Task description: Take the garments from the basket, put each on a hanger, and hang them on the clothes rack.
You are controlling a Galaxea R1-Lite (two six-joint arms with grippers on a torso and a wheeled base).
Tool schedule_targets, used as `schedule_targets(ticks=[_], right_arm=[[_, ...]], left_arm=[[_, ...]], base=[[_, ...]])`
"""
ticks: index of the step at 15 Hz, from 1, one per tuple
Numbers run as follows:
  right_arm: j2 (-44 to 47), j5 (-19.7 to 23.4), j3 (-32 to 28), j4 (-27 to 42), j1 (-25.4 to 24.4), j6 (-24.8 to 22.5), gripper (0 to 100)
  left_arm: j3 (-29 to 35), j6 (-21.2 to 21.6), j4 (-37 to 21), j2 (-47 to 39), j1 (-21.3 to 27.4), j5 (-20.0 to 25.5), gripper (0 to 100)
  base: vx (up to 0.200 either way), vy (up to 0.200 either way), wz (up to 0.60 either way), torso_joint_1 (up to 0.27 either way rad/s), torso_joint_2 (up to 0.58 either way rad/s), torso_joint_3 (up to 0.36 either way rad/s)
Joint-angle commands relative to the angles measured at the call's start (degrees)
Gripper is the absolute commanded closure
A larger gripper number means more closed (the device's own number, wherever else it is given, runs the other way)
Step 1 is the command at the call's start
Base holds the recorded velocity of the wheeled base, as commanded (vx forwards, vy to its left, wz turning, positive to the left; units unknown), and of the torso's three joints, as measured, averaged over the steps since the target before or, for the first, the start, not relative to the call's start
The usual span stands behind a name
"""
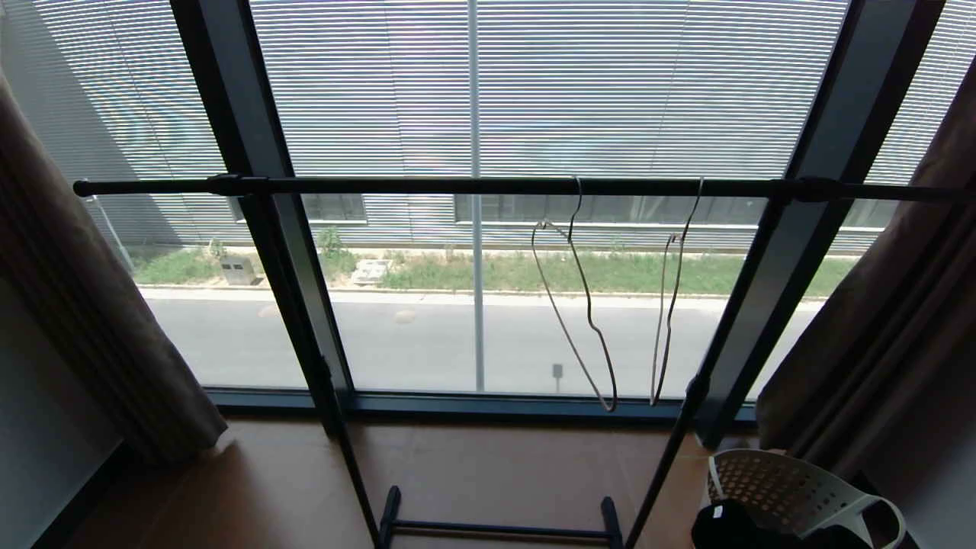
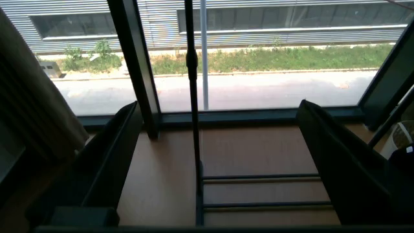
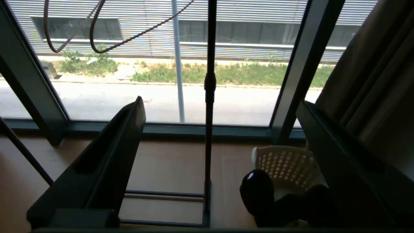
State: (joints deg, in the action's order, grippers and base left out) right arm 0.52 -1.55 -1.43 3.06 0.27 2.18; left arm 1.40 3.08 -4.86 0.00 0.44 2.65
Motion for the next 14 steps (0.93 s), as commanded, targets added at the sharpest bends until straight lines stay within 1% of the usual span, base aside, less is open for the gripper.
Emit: schedule_targets(ticks=[1,4,9,14], right_arm=[[0.09,-0.03,0.02,0.02,0.0,0.02,0],[0.0,-0.12,0.02,0.02,0.0,0.28,0],[0.09,0.14,0.02,0.02,0.0,-0.25,0],[0.0,-0.03,0.02,0.02,0.0,0.1,0]], left_arm=[[0.0,-0.01,0.03,0.0,0.0,-0.01,0],[-0.08,0.52,0.03,-0.09,0.0,-0.01,0],[0.0,-0.36,0.03,-0.09,-0.18,-0.27,0],[0.0,-0.01,0.03,0.0,-0.18,-0.1,0]], base=[[0.0,0.0,0.0,0.0,0.0,0.0],[0.0,0.0,0.0,0.0,0.0,0.0],[0.0,0.0,0.0,0.0,0.0,0.0],[0.0,0.0,0.0,0.0,0.0,0.0]])
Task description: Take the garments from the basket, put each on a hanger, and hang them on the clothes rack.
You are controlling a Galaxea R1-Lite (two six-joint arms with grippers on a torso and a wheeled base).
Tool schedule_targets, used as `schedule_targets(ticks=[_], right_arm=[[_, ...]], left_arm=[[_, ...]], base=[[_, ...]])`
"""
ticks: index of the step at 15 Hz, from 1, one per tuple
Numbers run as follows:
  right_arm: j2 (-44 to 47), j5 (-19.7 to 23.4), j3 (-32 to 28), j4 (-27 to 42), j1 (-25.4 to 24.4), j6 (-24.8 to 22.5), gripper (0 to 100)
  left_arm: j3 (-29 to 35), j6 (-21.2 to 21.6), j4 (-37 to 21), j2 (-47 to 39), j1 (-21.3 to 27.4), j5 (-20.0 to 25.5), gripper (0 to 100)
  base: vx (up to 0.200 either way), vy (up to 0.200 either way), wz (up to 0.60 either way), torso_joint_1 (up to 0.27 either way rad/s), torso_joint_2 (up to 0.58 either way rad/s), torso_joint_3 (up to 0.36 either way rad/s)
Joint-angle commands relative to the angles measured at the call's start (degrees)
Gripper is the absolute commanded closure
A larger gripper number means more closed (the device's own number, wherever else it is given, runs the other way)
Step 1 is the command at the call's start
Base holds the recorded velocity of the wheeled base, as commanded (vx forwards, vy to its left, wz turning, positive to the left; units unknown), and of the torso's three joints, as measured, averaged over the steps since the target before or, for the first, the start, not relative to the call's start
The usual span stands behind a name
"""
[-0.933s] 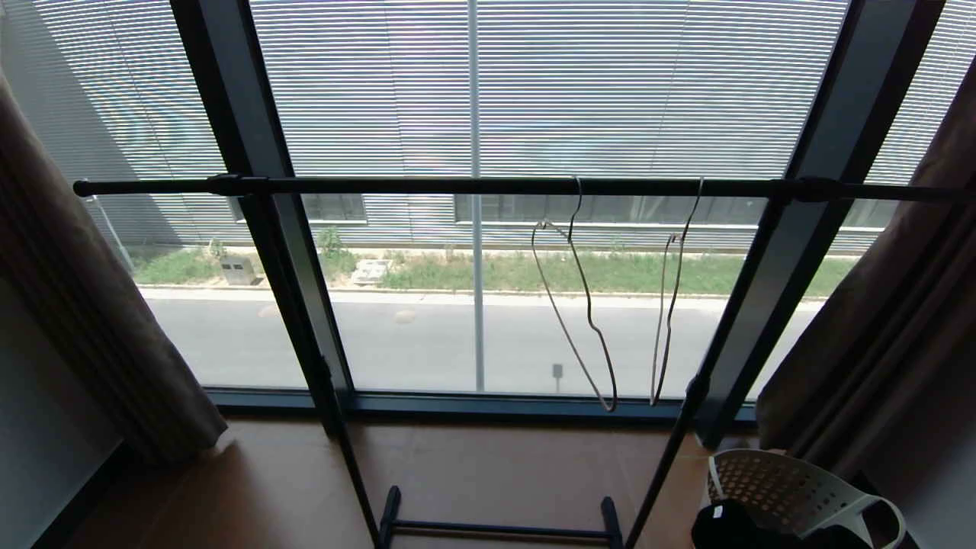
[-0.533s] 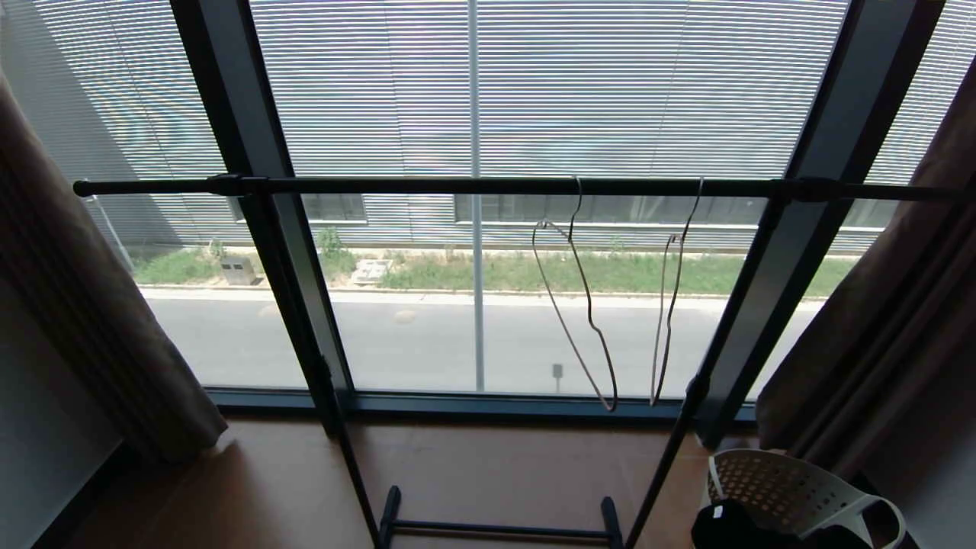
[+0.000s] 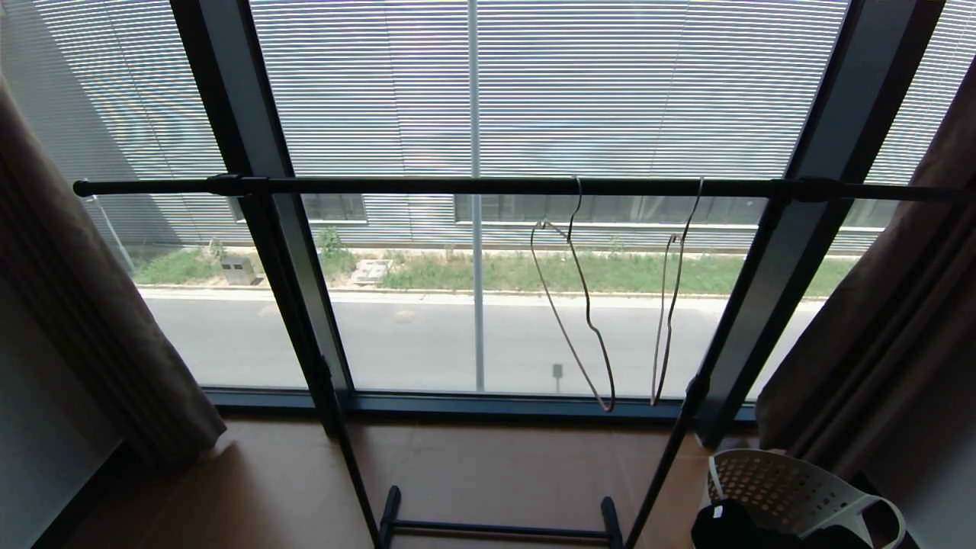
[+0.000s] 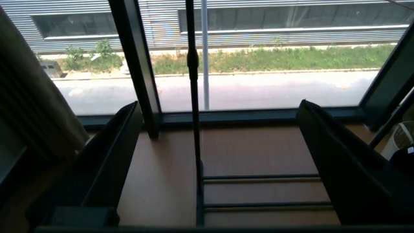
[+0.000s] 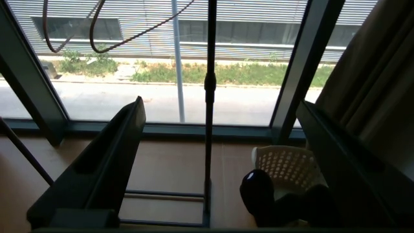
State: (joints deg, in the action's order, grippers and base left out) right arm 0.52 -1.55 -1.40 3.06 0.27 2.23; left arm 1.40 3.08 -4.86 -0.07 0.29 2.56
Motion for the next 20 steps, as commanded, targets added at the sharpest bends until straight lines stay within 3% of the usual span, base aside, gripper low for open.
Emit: schedule_targets(ticks=[1,9,20], right_arm=[[0.0,-0.03,0.0,0.02,0.0,-0.12,0],[0.09,2.25,0.0,0.1,0.0,-2.58,0],[0.09,2.43,0.0,0.02,0.0,-2.58,0]], left_arm=[[0.0,0.08,0.03,-0.01,0.06,-0.01,0],[0.0,-0.01,-0.06,-0.01,0.06,0.25,0],[0.0,-0.18,-0.06,0.07,0.06,0.34,0]], base=[[0.0,0.0,0.0,0.0,0.0,0.0],[0.0,0.0,0.0,-0.011,0.03,0.014],[0.0,0.0,0.0,-0.177,0.47,0.288]])
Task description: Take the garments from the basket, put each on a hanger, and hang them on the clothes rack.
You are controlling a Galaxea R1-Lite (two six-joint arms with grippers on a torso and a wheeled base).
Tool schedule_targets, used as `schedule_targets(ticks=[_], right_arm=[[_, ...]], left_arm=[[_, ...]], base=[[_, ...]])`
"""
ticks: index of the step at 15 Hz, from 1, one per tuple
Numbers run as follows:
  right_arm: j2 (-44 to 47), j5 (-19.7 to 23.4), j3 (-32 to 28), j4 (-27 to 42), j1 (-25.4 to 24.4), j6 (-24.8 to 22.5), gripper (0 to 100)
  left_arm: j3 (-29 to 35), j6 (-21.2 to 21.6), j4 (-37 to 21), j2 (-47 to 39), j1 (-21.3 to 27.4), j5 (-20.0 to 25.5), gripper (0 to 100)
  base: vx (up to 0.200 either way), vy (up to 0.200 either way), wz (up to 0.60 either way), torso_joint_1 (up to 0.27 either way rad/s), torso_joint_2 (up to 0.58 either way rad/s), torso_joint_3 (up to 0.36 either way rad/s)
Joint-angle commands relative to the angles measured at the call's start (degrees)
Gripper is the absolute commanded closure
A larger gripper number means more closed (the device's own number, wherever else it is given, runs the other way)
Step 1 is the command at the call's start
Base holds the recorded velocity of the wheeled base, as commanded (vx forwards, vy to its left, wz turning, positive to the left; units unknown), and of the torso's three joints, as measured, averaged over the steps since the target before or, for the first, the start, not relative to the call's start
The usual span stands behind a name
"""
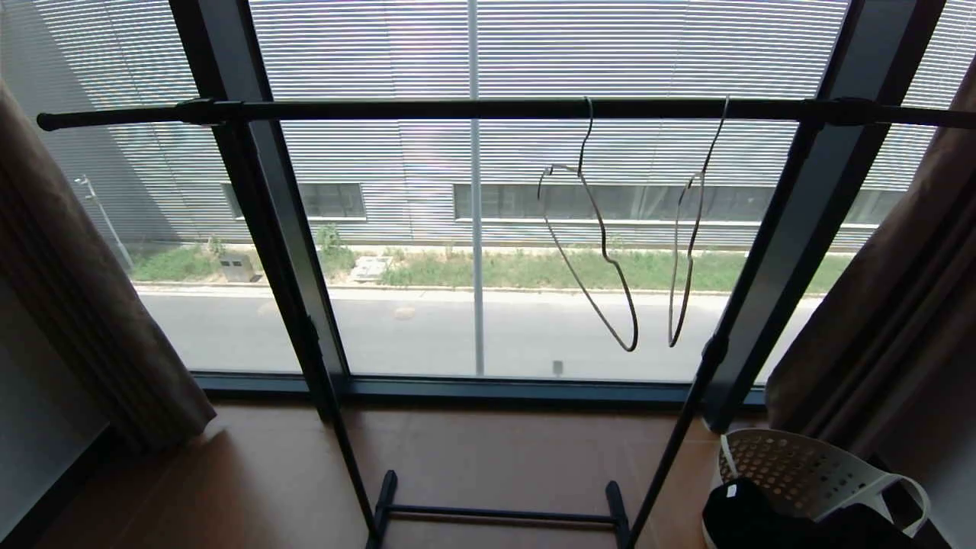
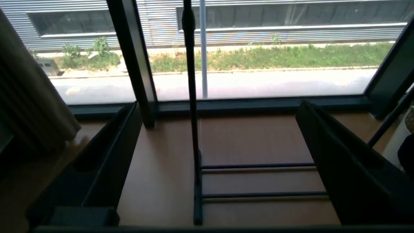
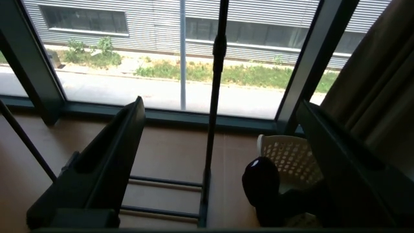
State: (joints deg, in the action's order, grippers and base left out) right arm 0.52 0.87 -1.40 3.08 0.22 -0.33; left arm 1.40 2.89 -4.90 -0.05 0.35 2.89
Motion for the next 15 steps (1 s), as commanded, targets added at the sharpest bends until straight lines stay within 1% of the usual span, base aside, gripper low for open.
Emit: schedule_targets(ticks=[1,8,12,15], right_arm=[[0.09,-0.07,0.0,-0.01,-0.04,-0.02,0],[0.09,-0.07,0.0,-0.01,-0.04,-0.02,0],[0.09,0.01,0.0,0.08,-0.04,-0.11,0],[0.09,-0.07,0.0,0.08,-0.04,-0.11,0]], left_arm=[[0.0,0.01,-0.02,-0.04,0.0,0.01,0],[0.0,-0.08,-0.02,0.05,0.0,0.01,0],[0.0,-0.16,-0.02,0.05,0.0,-0.08,0],[0.0,-0.16,-0.02,0.05,0.0,-0.08,0]], base=[[0.0,0.0,0.0,-0.193,0.57,0.354],[0.0,0.0,0.0,-0.149,0.51,0.355],[0.0,0.0,0.0,-0.103,0.47,0.367],[0.0,0.0,0.0,-0.054,0.45,0.388]])
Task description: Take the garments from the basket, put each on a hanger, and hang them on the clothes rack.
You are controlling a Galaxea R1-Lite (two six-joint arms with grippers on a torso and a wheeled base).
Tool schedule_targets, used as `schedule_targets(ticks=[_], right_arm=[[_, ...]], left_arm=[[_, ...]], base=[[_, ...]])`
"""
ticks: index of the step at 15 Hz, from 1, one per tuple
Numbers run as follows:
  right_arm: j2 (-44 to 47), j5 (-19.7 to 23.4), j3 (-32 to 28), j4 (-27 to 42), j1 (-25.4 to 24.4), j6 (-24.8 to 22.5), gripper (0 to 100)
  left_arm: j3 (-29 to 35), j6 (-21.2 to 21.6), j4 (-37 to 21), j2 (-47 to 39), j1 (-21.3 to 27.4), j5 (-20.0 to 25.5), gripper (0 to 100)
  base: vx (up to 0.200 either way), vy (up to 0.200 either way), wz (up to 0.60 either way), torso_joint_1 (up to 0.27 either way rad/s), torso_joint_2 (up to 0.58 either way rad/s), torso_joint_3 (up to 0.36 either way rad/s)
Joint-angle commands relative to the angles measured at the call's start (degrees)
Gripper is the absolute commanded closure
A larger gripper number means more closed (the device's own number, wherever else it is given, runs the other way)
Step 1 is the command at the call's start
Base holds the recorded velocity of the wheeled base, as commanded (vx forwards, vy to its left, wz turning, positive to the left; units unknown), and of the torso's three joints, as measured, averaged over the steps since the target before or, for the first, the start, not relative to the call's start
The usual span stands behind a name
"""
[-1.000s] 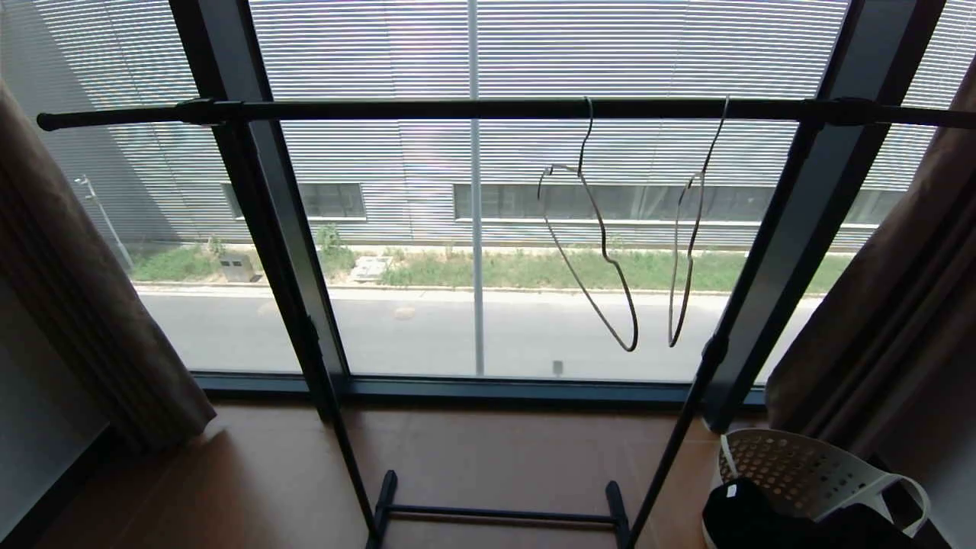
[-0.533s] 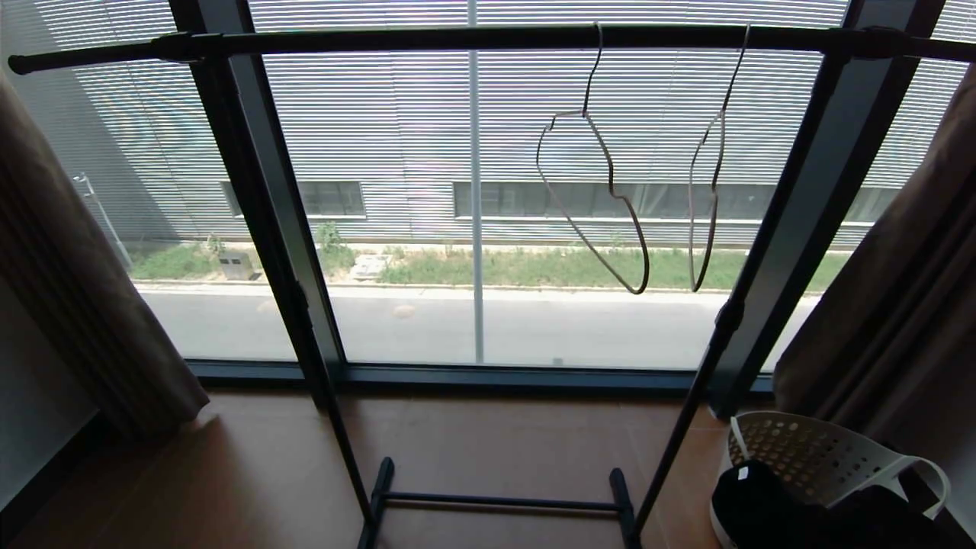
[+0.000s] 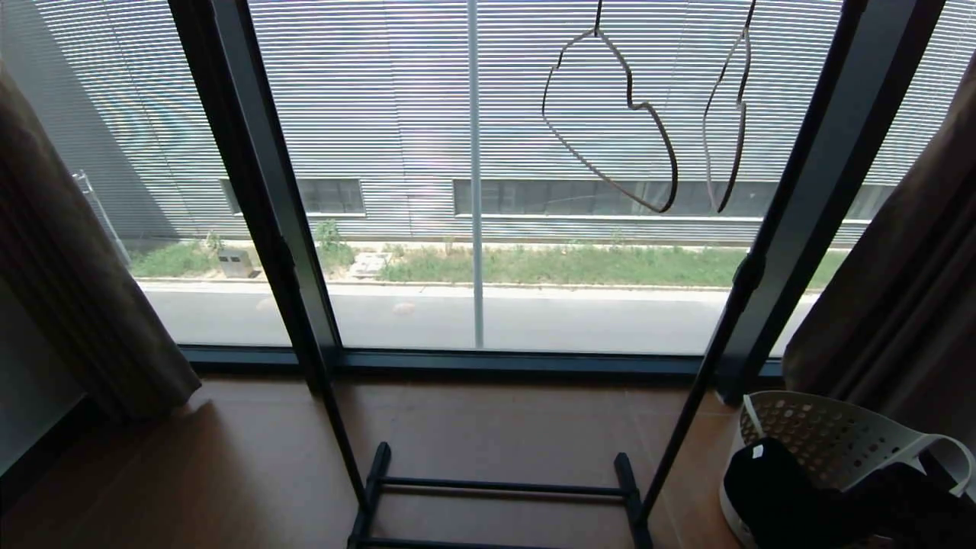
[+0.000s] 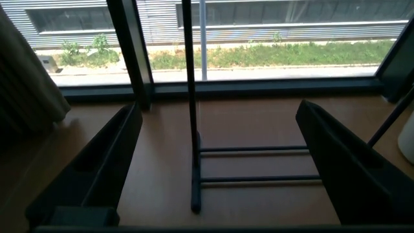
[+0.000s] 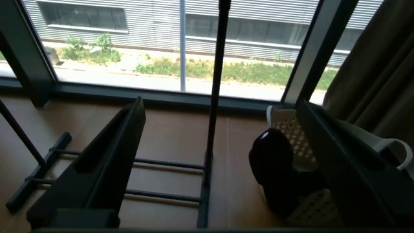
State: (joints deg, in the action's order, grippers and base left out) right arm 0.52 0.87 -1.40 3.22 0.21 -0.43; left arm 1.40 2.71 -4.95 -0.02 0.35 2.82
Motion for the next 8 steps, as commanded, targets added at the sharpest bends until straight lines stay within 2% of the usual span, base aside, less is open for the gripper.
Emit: schedule_targets(ticks=[1,3,8], right_arm=[[0.09,0.01,0.0,-0.05,-0.03,-0.01,0],[0.09,0.01,0.0,-0.05,-0.03,-0.01,0],[0.09,0.01,0.0,-0.14,-0.03,-0.01,0]], left_arm=[[0.0,0.02,0.03,-0.06,0.0,0.0,0],[0.0,0.02,0.03,0.02,0.0,0.0,0],[0.0,0.11,0.03,0.02,0.0,0.08,0]], base=[[0.0,0.0,0.0,-0.041,0.28,0.232],[0.0,0.0,0.0,-0.022,0.13,0.105],[0.0,0.0,-0.6,0.0,0.03,0.021]])
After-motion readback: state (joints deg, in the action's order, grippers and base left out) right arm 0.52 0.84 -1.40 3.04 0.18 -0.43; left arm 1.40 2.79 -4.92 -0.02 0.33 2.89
